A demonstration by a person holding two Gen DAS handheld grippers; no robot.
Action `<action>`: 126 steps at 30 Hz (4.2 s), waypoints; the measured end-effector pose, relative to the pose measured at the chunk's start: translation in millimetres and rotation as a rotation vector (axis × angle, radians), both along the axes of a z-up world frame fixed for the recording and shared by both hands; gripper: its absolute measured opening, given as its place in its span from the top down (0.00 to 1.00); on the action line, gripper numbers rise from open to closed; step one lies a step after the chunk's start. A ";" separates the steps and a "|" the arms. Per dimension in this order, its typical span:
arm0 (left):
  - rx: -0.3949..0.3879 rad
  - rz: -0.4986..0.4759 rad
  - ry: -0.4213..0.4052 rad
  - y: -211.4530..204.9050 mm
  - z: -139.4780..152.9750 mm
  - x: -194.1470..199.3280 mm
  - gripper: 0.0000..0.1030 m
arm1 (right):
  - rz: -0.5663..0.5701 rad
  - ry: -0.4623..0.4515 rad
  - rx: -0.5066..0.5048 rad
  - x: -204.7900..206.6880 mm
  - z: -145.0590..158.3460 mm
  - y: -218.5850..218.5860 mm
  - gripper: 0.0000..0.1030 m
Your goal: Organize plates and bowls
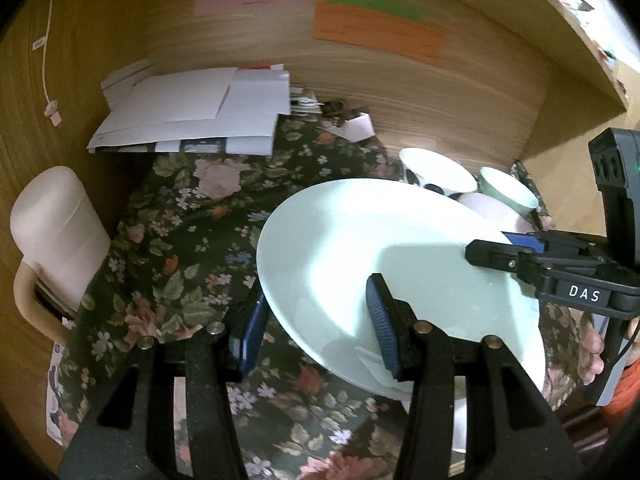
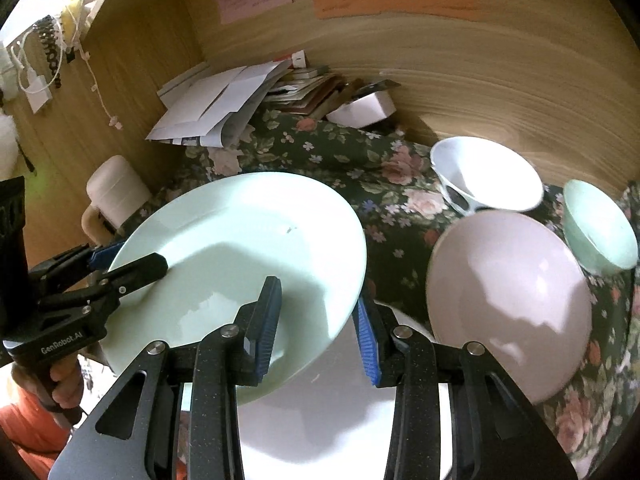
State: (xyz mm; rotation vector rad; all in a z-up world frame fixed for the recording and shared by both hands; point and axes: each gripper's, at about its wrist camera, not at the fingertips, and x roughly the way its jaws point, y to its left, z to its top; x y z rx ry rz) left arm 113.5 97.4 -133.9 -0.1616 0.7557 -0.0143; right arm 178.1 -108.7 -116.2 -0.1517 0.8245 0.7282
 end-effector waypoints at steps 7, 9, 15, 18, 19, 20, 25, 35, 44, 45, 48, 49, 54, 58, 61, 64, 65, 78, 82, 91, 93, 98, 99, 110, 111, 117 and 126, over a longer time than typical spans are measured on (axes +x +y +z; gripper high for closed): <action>-0.005 -0.032 -0.002 -16.6 -0.9 -15.2 0.53 | -0.035 -0.009 0.011 -17.1 -4.3 -19.8 0.68; -0.005 -0.040 0.000 -20.4 -2.0 -18.6 0.53 | -0.042 -0.013 0.011 -21.4 -5.8 -23.6 0.68; -0.008 -0.063 0.013 -33.1 -8.7 -27.0 0.53 | -0.072 0.002 0.018 -32.5 -15.6 -39.1 0.68; -0.009 -0.078 0.024 -39.7 -13.5 -29.4 0.53 | -0.091 0.008 0.019 -36.4 -20.9 -46.5 0.68; -0.008 -0.083 0.028 -42.5 -15.3 -30.1 0.53 | -0.096 0.011 0.020 -37.4 -22.5 -48.7 0.68; -0.008 -0.088 0.031 -44.8 -16.8 -30.8 0.53 | -0.102 0.016 0.022 -38.2 -24.4 -51.3 0.68; -0.009 -0.105 0.039 -54.4 -23.8 -32.8 0.53 | -0.129 0.037 0.027 -40.5 -33.2 -60.6 0.68; -0.011 -0.125 0.067 -69.3 -39.4 -28.8 0.53 | -0.172 0.067 0.024 -41.5 -45.5 -72.7 0.68; 0.001 -0.139 0.096 -75.0 -51.3 -21.5 0.54 | -0.189 0.099 0.017 -40.0 -55.6 -76.6 0.68; 0.001 -0.141 0.099 -75.3 -52.7 -20.9 0.55 | -0.189 0.099 0.021 -39.9 -55.9 -77.5 0.68; 0.002 -0.144 0.098 -75.6 -55.9 -18.9 0.56 | -0.188 0.101 0.020 -38.8 -56.6 -77.4 0.68; -0.002 -0.144 0.101 -75.3 -56.8 -17.9 0.56 | -0.188 0.100 0.021 -39.2 -56.4 -77.4 0.68; -0.008 -0.144 0.111 -75.3 -60.1 -16.0 0.56 | -0.188 0.098 0.018 -40.1 -55.9 -77.1 0.68; 0.009 -0.143 0.105 -77.2 -61.2 -15.9 0.56 | -0.189 0.100 0.023 -40.9 -54.5 -79.5 0.68; 0.017 -0.148 0.108 -78.3 -62.2 -15.4 0.56 | -0.196 0.094 0.020 -43.9 -53.2 -81.9 0.68; 0.018 -0.159 0.115 -78.6 -63.4 -15.0 0.56 | -0.196 0.093 0.019 -45.8 -52.0 -84.9 0.68; 0.021 -0.161 0.116 -78.8 -63.5 -14.9 0.56 | -0.196 0.094 0.018 -46.1 -51.5 -85.0 0.68; 0.037 -0.141 0.050 -74.9 -34.9 -14.5 0.56 | -0.230 0.056 0.012 -46.3 -36.6 -100.6 0.68; 0.036 -0.141 0.022 -75.8 -18.5 -8.2 0.54 | -0.265 0.008 0.025 -43.8 -19.5 -114.3 0.68; 0.069 -0.133 -0.015 -92.8 6.6 18.9 0.35 | -0.355 -0.066 0.036 -22.6 6.2 -139.1 0.50; 0.079 -0.134 -0.021 -97.3 8.7 27.2 0.34 | -0.375 -0.069 0.042 -15.0 9.0 -144.3 0.45; 0.094 -0.149 -0.012 -110.0 10.7 50.7 0.28 | -0.397 -0.067 0.047 4.1 9.4 -150.7 0.41; 0.093 -0.153 -0.008 -112.5 10.4 54.8 0.27 | -0.396 -0.065 0.041 7.7 7.9 -150.9 0.41; 0.108 -0.206 0.072 -139.4 -10.3 104.7 0.27 | -0.405 0.006 0.019 46.3 -18.8 -154.5 0.41; 0.110 -0.208 0.078 -140.8 -12.8 107.8 0.27 | -0.405 0.011 0.020 49.2 -20.6 -154.5 0.41; 0.110 -0.219 0.124 -147.3 -28.6 126.7 0.35 | -0.401 0.036 0.033 60.7 -28.2 -153.8 0.42; 0.101 -0.271 0.154 -159.0 -42.7 141.7 0.53 | -0.383 0.089 0.051 71.7 -37.1 -152.4 0.69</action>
